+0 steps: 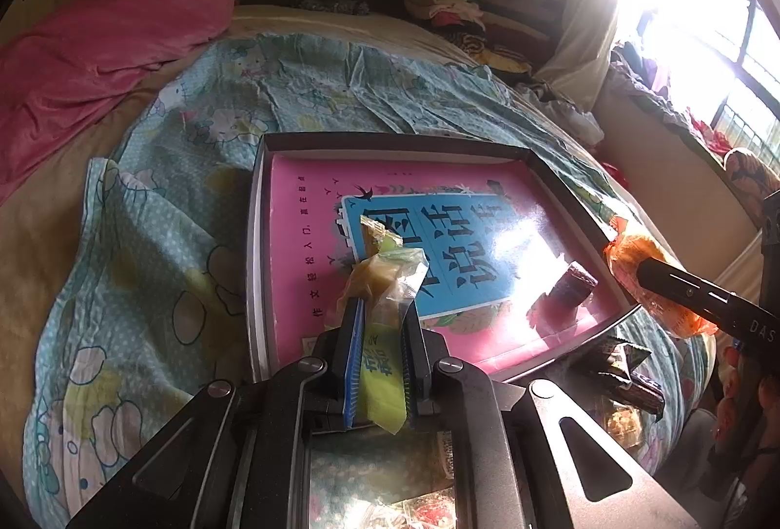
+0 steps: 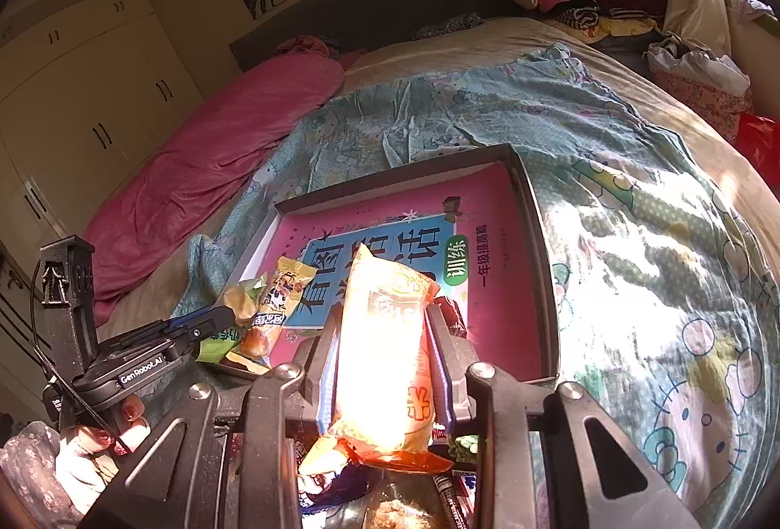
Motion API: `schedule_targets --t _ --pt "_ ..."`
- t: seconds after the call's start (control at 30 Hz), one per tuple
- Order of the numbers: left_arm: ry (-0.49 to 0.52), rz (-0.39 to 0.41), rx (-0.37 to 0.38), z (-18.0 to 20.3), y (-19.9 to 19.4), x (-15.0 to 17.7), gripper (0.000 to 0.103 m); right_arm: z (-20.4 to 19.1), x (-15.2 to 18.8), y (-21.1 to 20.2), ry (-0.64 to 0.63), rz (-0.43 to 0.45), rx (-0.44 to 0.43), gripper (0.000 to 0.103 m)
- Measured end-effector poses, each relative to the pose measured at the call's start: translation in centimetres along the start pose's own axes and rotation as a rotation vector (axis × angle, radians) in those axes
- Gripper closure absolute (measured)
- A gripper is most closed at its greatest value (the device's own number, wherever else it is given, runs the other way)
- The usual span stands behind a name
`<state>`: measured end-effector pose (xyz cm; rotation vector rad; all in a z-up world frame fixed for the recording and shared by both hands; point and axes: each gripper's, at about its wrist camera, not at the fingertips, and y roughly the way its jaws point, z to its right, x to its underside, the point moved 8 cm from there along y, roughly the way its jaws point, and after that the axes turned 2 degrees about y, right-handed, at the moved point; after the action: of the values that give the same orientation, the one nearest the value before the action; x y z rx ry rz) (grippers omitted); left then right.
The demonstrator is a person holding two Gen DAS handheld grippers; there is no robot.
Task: Organize snacks
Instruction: 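Carry the yellow-green bag with the left tool while the right tool carries the sausage stick over the tray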
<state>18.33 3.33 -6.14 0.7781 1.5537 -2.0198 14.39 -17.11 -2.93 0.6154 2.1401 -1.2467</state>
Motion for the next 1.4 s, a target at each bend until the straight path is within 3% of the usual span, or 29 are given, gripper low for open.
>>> schedule_targets --t 1.4 --pt "0.035 -0.022 0.020 1.1 1.2 0.0 0.089 2.2 -0.4 1.9 -0.020 -0.012 0.110 0.071"
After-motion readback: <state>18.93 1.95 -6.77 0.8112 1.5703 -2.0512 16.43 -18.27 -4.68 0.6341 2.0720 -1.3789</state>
